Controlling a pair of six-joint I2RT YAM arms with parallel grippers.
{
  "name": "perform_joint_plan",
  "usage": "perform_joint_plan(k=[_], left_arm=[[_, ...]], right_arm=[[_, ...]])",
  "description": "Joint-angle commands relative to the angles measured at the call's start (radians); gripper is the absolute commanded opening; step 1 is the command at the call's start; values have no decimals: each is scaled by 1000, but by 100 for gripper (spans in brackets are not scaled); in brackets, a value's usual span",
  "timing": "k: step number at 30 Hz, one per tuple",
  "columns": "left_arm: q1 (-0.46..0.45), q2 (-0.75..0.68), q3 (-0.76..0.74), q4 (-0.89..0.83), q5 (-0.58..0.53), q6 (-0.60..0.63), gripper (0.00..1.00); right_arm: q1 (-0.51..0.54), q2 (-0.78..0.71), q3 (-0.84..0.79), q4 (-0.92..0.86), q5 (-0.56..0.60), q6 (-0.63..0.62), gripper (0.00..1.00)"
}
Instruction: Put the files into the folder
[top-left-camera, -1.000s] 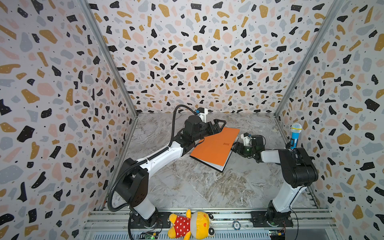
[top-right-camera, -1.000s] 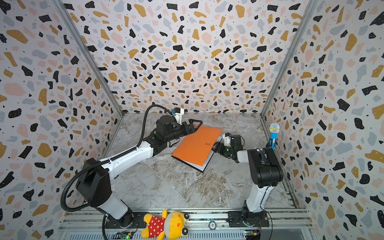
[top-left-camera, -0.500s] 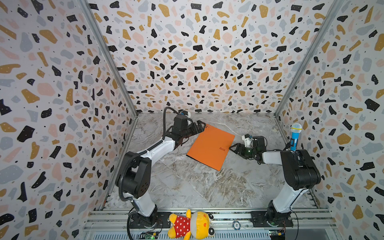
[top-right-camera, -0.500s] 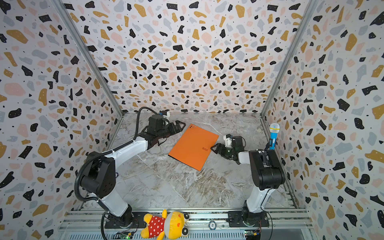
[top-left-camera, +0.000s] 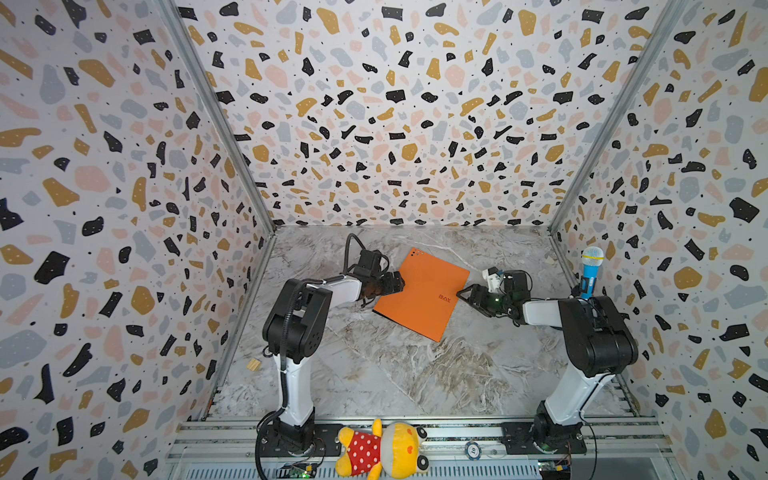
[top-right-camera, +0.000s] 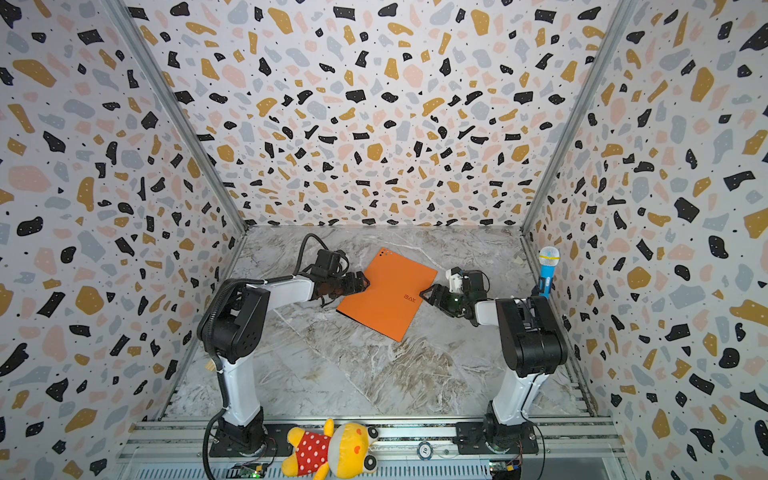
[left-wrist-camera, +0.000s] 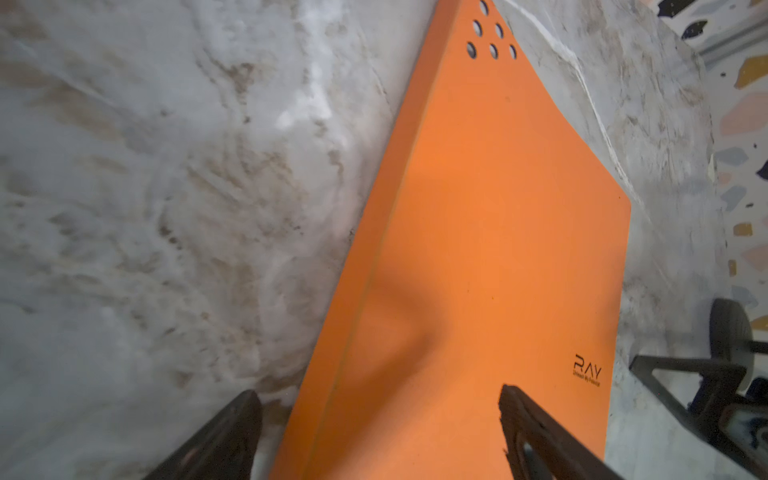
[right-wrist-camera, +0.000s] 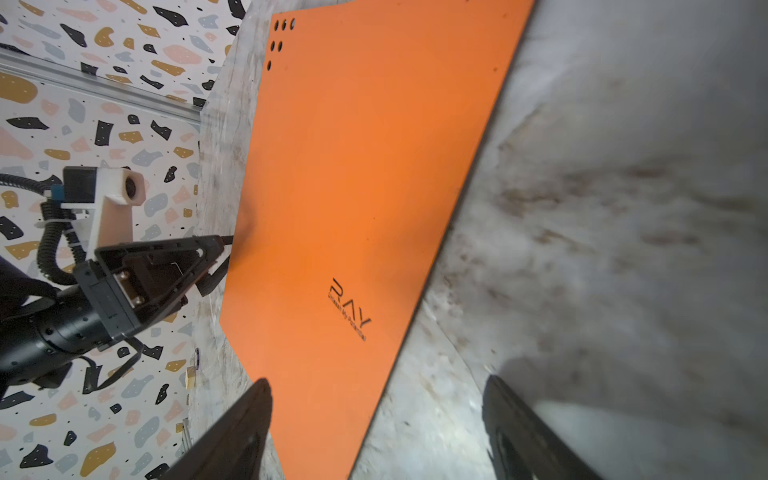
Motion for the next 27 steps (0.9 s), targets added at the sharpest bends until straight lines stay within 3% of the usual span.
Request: perform_joint_plan(k=[1,9,17,23,27], left_arm=[[-52,-24,-36,0,31,3,91],[-126,-102,-125,108,39,-119,92],[-85,-161,-159,66,-12,-115,96],[-1,-262,-201,66,-83,-89,97],[56,-363,-233,38,-197,-46,100]], right_arm=[[25,74,45,-59,-3,32,81],[15,124,165,-100,-3,20,81],[-11,73,197,-223,56,-52,82],[-40,-152,107,-217,231,-185,84],[-40,-347,1,-149,474,-351,87]])
